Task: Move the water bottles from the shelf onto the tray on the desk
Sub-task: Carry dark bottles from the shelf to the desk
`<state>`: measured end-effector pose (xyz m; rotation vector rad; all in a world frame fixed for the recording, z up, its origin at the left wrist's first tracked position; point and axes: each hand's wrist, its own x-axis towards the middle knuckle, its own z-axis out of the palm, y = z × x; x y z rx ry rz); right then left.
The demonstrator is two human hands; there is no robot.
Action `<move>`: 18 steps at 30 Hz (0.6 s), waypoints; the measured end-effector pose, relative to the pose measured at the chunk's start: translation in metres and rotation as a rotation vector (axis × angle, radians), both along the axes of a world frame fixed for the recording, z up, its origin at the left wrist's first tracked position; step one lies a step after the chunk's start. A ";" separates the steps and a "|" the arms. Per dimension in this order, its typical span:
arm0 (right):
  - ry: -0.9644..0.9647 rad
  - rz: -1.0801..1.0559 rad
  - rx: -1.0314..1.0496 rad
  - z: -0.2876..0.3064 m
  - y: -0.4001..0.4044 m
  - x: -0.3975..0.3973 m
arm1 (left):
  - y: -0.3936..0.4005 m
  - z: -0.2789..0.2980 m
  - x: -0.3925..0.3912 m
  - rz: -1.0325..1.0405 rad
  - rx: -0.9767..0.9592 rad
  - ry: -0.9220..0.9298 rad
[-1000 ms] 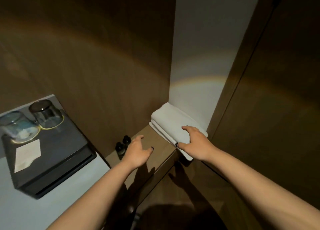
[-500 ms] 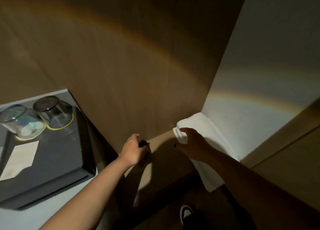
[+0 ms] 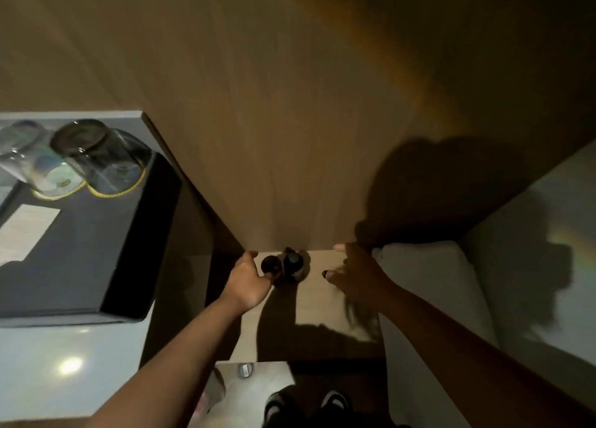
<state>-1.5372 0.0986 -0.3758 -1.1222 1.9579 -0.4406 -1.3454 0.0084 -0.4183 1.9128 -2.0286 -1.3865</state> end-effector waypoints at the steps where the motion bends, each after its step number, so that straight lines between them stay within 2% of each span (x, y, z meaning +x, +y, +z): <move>1: -0.015 -0.014 0.001 -0.015 -0.004 0.000 | -0.001 -0.016 0.001 0.027 0.022 0.001; 7: -0.059 0.027 0.046 -0.111 -0.032 0.003 | -0.012 -0.112 0.005 0.147 0.099 0.029; 13: -0.074 -0.093 -0.009 -0.198 -0.060 0.012 | -0.026 -0.191 0.001 0.234 0.056 0.126; 18: -0.053 -0.135 -0.014 -0.251 -0.057 0.021 | -0.043 -0.234 -0.002 0.166 -0.063 0.166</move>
